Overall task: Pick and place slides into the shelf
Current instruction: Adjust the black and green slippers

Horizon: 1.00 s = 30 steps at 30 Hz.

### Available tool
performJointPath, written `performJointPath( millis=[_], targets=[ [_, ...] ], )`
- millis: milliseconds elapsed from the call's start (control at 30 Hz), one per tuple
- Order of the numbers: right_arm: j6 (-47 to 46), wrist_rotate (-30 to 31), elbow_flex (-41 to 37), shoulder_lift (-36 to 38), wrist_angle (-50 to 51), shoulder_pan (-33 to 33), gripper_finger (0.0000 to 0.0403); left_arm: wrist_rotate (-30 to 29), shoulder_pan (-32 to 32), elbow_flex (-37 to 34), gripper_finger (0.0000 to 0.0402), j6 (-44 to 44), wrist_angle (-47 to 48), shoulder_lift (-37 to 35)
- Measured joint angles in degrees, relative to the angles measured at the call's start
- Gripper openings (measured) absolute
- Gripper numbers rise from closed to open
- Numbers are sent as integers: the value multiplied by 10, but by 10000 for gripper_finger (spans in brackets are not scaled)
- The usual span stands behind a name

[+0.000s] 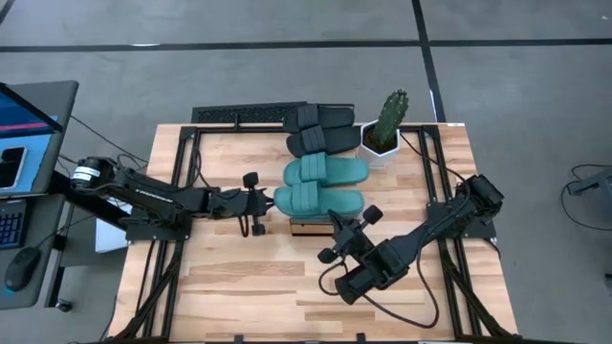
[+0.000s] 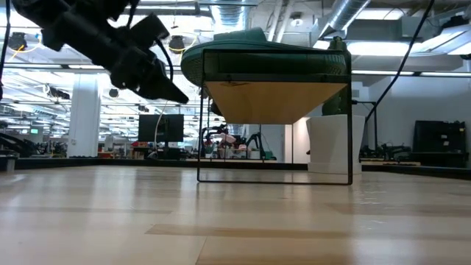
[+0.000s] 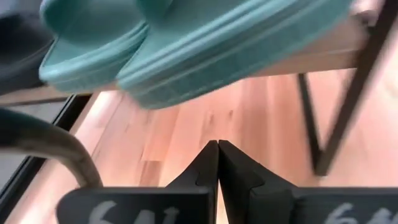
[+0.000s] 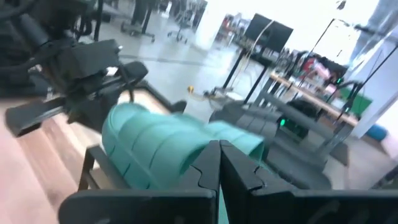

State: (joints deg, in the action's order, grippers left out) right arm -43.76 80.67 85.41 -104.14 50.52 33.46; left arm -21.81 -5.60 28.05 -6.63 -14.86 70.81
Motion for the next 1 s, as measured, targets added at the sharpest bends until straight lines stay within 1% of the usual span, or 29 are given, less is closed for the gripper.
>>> performJointPath(
  millis=[100, 133, 233, 333, 400, 500, 567, 633, 800, 1000],
  targets=[
    [19, 27, 12, 0, 1, 11, 0, -5, -29, 1, 0, -10, -1, -22],
    [22, 34, 16, 0, 3, 15, 0, -16, -40, 1, 0, -14, 5, -34],
    [22, 51, 20, 0, 12, 27, 0, -79, -80, 1, 0, -40, 16, -82],
    [22, 67, 21, 0, 16, 42, 0, -151, -124, 1, 0, -90, 19, -132],
    [22, 68, 21, 0, 17, 50, 0, -168, -147, 1, 0, -129, 5, -161],
    [22, 68, 21, 0, 19, 61, 0, -162, -162, 1, 0, -174, -32, -184],
    [22, 67, 21, 0, 24, 65, 0, -155, -159, 2, 0, -197, -36, -188],
    [22, 67, 19, 0, 26, 68, 0, -135, -150, 8, 0, -203, -35, -182],
    [22, 65, 12, 0, 29, 68, 0, -51, -115, 38, 0, -205, -34, -135],
    [22, 48, 12, 0, 35, 58, 0, -19, -78, 101, 0, -236, -20, -55]
  ],
)
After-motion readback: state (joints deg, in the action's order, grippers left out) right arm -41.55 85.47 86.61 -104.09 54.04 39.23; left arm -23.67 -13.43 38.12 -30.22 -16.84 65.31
